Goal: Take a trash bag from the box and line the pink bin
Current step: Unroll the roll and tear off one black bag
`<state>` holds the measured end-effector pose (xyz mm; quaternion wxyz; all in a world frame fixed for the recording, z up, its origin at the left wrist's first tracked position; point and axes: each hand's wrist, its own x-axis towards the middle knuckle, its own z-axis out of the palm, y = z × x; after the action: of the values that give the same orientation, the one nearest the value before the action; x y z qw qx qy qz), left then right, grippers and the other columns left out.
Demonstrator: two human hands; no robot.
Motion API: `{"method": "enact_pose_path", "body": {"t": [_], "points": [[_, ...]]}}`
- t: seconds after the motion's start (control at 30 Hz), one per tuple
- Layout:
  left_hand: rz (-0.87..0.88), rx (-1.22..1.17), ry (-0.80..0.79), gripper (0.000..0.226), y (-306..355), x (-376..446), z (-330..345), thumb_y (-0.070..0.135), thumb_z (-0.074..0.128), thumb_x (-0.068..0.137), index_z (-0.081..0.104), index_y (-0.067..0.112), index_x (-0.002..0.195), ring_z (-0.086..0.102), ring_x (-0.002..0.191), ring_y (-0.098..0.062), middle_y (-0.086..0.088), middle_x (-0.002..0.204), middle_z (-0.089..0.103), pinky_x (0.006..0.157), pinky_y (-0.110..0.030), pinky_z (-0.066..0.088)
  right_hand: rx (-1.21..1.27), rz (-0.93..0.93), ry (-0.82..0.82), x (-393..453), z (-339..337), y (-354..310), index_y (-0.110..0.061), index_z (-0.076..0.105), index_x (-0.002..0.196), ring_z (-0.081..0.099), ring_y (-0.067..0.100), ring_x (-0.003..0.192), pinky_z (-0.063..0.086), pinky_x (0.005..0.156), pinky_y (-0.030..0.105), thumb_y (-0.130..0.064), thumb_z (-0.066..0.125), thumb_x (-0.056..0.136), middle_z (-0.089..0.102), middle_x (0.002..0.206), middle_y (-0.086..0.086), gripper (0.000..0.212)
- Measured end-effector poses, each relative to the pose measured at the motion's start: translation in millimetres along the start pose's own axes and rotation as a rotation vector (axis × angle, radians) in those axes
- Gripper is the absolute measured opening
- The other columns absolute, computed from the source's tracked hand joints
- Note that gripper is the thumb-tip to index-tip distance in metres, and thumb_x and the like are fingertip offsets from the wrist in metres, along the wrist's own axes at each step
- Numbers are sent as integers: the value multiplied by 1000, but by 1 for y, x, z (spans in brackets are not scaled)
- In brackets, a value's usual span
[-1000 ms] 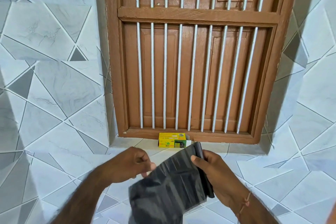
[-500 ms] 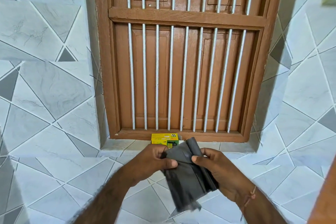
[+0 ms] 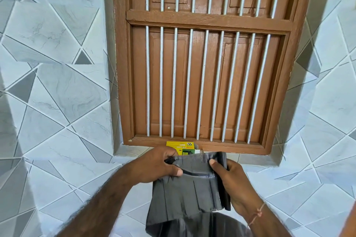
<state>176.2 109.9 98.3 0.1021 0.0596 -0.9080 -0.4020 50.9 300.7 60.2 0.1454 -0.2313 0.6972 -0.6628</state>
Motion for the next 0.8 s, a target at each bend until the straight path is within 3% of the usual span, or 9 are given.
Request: {"method": "enact_pose_path", "body": {"t": [0.13, 0.23, 0.47, 0.57, 0.67, 0.73, 0.8], "points": [[-33, -6, 13, 23, -9, -7, -11, 31, 77, 78, 60, 25, 64, 51, 61, 0, 16, 59, 57, 61, -23, 39, 117, 52, -39, 0, -4, -6, -5, 72, 96, 70, 35, 95, 52, 92, 49, -23, 56, 95, 76, 97, 17, 24], [-38, 32, -5, 24, -12, -12, -17, 29, 76, 81, 63, 28, 61, 50, 59, 1, 18, 56, 54, 60, -21, 38, 78, 7, -34, 0, -5, -9, -5, 70, 95, 70, 29, 87, 52, 90, 50, -21, 55, 95, 74, 99, 21, 22], [-66, -17, -35, 19, -15, -24, -26, 28, 72, 85, 66, 24, 67, 56, 68, -8, 9, 66, 59, 65, -26, 41, 86, 38, -116, -3, -7, -15, -9, 71, 96, 70, 27, 91, 50, 86, 39, -16, 44, 100, 77, 95, 11, 28], [-84, -22, -44, 16, -15, -24, -25, 27, 71, 86, 66, 20, 72, 57, 72, -13, 2, 71, 59, 67, -29, 43, 70, 41, -87, -4, -3, -15, -10, 71, 96, 69, 30, 94, 51, 88, 42, -15, 44, 99, 75, 99, 15, 28], [-113, -9, -37, 14, -16, -22, -21, 27, 68, 88, 65, 21, 75, 59, 74, -16, 1, 72, 60, 69, -30, 46, 77, 3, -73, -6, 5, -17, -7, 69, 93, 67, 27, 85, 51, 83, 41, -11, 45, 97, 74, 92, 15, 25], [-123, -55, -38, 8, -15, -19, -14, 28, 70, 87, 69, 21, 84, 67, 83, -17, 4, 79, 70, 79, -30, 52, 78, -26, -85, -7, 9, -19, -5, 67, 91, 64, 22, 79, 49, 76, 36, -14, 48, 97, 70, 85, 12, 21], [-100, -162, -57, 18, -12, -17, -5, 32, 73, 82, 72, 20, 95, 70, 93, -15, 4, 92, 75, 90, -32, 52, 66, -55, -94, -8, 12, -20, -4, 65, 89, 60, 18, 76, 47, 72, 32, -20, 55, 95, 66, 80, 9, 20]]}}
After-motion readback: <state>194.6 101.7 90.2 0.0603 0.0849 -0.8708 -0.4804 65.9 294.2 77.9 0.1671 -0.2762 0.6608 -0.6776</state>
